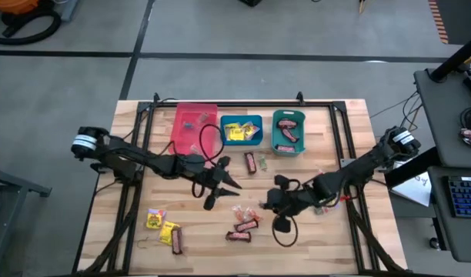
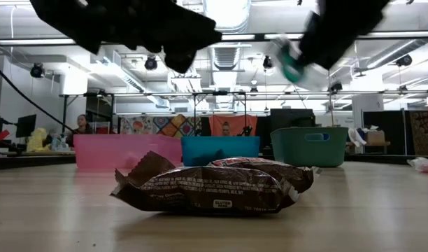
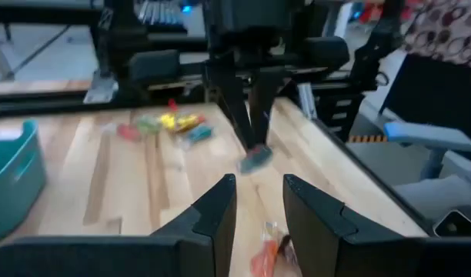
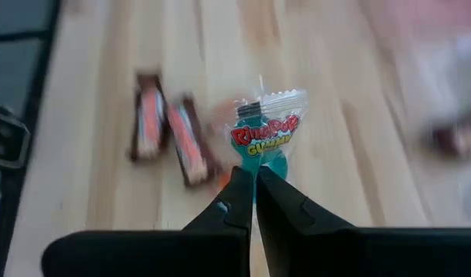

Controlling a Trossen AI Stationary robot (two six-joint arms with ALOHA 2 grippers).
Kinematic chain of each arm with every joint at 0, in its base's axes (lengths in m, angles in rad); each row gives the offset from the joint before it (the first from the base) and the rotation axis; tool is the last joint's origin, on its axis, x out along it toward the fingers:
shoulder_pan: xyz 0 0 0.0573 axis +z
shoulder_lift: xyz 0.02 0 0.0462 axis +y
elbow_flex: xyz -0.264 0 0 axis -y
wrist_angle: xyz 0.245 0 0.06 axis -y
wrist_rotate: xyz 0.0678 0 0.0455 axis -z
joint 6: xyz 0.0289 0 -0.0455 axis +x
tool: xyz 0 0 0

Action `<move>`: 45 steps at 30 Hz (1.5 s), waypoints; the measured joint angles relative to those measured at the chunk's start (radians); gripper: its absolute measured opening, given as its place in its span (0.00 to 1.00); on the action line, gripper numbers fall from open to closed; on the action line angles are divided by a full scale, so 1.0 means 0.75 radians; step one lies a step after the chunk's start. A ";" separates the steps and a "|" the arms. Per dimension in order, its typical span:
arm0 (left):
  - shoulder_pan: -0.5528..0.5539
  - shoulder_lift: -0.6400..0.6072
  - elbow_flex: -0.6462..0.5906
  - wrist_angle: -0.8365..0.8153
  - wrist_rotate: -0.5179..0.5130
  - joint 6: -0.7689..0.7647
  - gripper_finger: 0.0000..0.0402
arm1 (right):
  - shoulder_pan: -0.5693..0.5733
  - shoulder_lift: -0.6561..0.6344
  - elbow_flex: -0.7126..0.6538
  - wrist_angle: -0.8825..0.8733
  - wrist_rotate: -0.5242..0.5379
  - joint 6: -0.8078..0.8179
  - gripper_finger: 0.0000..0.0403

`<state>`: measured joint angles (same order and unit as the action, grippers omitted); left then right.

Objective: Sort candy
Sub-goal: Put the left blue candy into the red bin

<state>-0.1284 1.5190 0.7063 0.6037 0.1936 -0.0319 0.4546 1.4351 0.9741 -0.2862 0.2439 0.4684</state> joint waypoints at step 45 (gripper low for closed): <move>0.092 0.107 0.001 0.116 0.102 0.024 0.01 | -0.439 -0.070 -0.001 0.266 -0.369 -0.449 0.33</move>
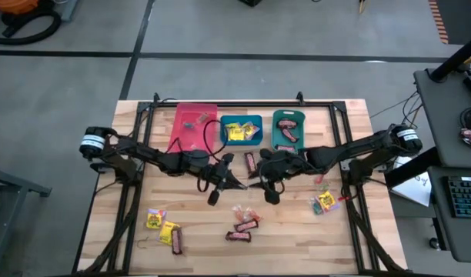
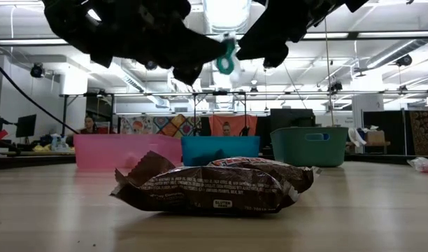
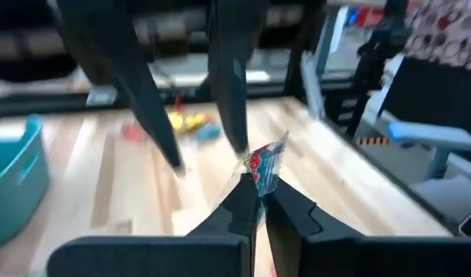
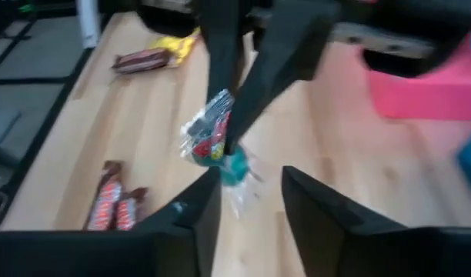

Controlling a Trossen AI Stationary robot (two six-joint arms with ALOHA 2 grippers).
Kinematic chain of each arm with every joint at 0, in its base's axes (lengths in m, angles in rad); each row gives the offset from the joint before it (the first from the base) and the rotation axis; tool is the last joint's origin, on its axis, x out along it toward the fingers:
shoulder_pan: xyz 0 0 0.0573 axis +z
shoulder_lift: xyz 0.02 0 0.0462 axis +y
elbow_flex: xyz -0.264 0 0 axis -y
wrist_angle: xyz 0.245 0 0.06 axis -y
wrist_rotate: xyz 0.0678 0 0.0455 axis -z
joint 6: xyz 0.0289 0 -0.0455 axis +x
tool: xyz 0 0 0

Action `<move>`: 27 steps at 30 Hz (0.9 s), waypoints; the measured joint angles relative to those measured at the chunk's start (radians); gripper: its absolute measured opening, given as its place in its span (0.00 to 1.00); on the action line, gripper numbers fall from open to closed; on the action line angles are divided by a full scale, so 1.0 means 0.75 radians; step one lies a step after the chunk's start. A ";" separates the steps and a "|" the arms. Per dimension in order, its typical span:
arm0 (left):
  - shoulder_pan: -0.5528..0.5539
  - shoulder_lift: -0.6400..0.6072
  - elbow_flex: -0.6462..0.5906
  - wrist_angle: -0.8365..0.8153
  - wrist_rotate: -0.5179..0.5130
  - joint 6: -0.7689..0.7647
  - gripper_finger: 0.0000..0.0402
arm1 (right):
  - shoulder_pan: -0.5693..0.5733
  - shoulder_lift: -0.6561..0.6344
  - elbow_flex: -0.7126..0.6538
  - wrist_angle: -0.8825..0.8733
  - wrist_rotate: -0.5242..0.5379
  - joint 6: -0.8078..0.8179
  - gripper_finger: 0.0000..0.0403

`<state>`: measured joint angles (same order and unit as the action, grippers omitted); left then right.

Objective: Sort candy
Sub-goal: Put the left blue candy into the red bin

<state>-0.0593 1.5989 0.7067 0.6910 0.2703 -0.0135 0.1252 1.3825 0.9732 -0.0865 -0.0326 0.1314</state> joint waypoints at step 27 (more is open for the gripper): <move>0.758 -0.479 0.087 -1.447 -0.778 -0.128 0.00 | -0.036 -0.052 0.002 -0.127 0.188 0.072 0.44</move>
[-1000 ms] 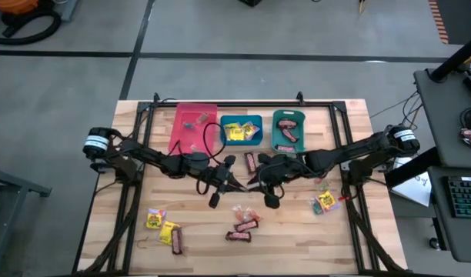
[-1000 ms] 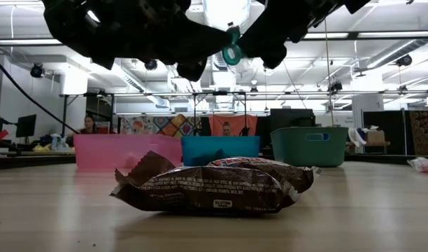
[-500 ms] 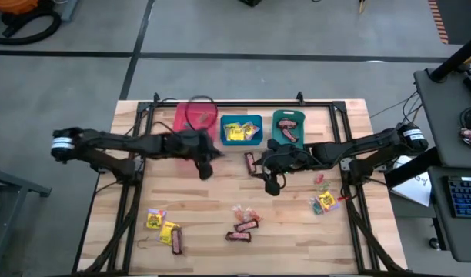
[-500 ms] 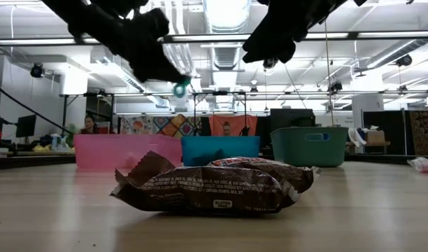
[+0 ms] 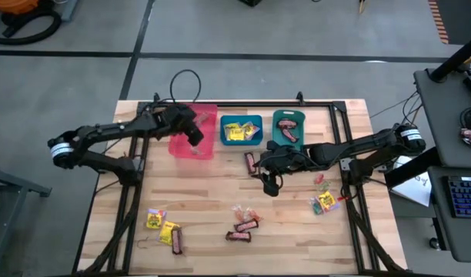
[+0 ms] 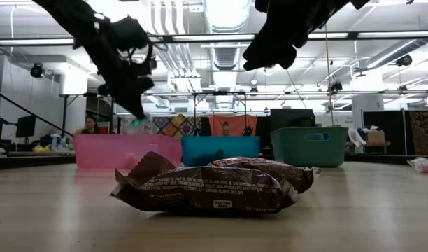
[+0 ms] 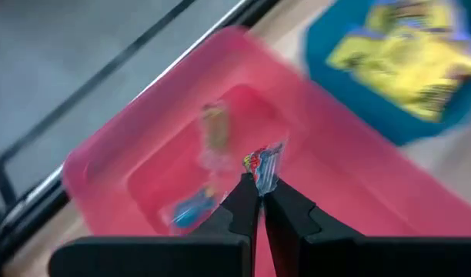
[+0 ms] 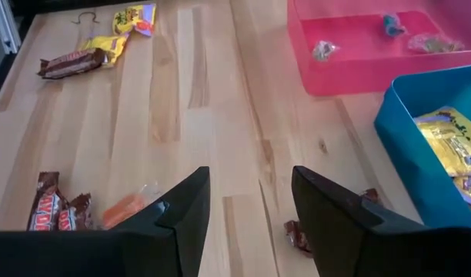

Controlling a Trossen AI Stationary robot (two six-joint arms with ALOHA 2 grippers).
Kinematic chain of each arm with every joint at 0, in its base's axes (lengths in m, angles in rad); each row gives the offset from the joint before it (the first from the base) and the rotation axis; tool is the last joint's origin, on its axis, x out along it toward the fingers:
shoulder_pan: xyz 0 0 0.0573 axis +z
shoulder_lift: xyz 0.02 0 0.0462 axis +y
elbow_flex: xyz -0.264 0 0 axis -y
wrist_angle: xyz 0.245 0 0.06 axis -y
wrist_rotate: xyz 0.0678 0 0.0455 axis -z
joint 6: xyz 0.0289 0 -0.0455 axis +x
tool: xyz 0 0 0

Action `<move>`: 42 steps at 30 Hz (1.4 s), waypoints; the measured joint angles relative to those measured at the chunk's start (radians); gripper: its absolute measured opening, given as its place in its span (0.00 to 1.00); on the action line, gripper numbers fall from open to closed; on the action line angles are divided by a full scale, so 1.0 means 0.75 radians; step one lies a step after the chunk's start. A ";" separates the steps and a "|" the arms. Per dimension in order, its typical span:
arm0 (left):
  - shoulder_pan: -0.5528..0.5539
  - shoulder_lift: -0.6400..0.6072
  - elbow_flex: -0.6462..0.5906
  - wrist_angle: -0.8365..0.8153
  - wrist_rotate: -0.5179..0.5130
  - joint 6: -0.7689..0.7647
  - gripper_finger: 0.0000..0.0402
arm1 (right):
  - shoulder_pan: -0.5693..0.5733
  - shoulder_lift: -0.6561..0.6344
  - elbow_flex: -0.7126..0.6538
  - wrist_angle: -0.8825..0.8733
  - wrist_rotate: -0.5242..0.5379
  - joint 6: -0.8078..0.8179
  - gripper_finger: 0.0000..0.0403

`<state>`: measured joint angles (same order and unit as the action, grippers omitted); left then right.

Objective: Sort candy
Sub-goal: Put the left blue candy into the red bin, then put the top brown candy into the green bin

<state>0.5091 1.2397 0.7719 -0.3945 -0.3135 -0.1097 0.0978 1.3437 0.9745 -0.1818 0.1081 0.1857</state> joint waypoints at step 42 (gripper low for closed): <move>-0.424 0.156 0.087 0.116 -0.021 -0.111 0.16 | 0.000 0.002 -0.047 -0.090 0.228 0.595 0.42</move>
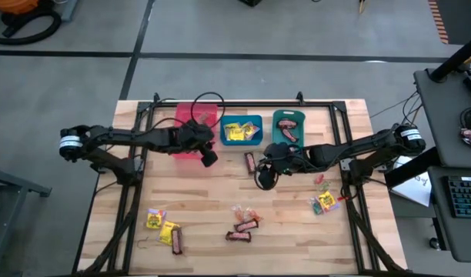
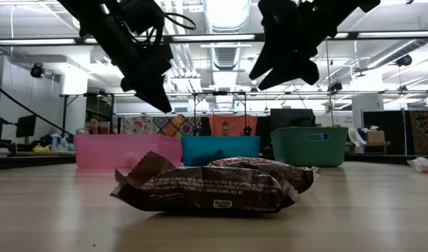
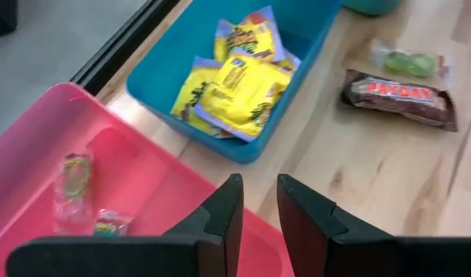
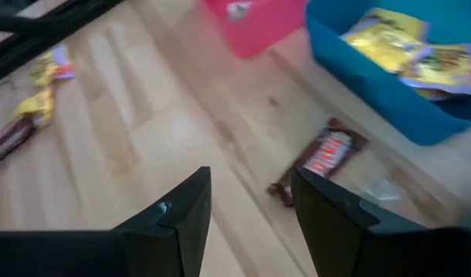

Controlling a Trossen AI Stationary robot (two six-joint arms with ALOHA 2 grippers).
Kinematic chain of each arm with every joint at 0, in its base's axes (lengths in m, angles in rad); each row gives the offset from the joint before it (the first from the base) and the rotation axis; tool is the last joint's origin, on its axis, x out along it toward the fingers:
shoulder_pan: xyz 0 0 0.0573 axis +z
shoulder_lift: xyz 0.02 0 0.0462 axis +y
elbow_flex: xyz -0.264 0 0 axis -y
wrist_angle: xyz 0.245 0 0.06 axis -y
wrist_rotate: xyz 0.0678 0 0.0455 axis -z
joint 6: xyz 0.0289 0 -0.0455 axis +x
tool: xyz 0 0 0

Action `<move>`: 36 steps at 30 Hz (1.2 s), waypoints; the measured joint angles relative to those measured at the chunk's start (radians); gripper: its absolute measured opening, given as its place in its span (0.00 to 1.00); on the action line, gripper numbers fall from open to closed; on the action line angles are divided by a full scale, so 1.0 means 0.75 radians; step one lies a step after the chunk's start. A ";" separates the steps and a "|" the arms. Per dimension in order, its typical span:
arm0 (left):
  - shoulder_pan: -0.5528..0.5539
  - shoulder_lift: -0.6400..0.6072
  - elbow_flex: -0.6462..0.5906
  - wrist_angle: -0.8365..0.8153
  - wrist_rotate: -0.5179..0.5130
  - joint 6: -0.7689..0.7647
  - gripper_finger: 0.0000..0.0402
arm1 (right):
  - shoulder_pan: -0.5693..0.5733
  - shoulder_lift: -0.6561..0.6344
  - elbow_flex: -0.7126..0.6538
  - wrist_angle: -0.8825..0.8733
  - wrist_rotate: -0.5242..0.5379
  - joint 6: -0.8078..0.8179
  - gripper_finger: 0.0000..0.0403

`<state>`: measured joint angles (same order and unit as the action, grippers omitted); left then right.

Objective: Sort candy
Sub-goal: Put the top brown candy into the green bin

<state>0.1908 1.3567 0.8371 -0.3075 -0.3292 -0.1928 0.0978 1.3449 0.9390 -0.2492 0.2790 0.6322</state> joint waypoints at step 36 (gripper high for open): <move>-0.038 -0.030 0.051 -0.060 -0.001 0.031 0.16 | -0.049 0.629 0.515 -0.496 0.143 0.002 0.54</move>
<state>0.1619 1.3339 0.8753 -0.3527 -0.3300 -0.1696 0.0610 1.8169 1.3251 -0.6212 0.3859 0.6336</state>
